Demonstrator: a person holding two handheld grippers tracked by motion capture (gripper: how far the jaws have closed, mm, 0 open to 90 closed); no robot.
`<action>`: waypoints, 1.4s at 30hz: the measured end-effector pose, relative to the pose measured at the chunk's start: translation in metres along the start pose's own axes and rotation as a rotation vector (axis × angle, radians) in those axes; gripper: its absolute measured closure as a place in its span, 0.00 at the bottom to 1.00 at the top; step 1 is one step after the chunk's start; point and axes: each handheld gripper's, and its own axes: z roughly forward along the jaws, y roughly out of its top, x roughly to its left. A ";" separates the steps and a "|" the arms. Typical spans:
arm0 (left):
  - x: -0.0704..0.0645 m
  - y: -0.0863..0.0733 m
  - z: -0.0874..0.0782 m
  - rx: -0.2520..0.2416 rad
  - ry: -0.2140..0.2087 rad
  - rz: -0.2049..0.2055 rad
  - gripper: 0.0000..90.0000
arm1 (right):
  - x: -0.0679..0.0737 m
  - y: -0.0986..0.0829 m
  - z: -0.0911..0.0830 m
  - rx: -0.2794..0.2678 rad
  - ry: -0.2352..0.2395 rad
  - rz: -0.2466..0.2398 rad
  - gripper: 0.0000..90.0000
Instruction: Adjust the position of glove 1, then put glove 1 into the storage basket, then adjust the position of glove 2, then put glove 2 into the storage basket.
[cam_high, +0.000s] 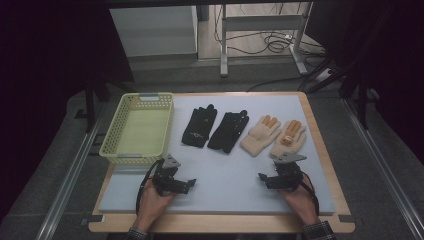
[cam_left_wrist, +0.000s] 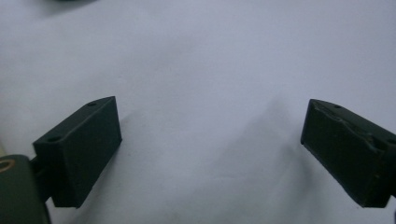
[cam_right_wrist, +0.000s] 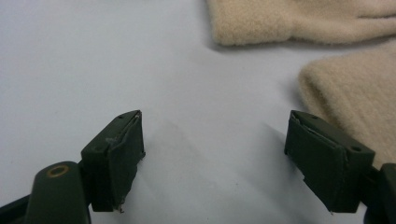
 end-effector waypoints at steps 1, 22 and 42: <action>-0.002 0.000 0.000 -0.003 0.017 0.019 0.06 | 0.000 0.000 0.000 0.000 0.000 0.000 0.21; -0.001 0.000 0.000 -0.001 0.008 0.007 0.05 | 0.001 0.000 0.000 0.003 -0.001 0.009 0.20; -0.001 0.000 0.000 -0.002 0.008 0.007 0.06 | 0.001 0.014 0.000 -0.011 0.031 0.036 0.20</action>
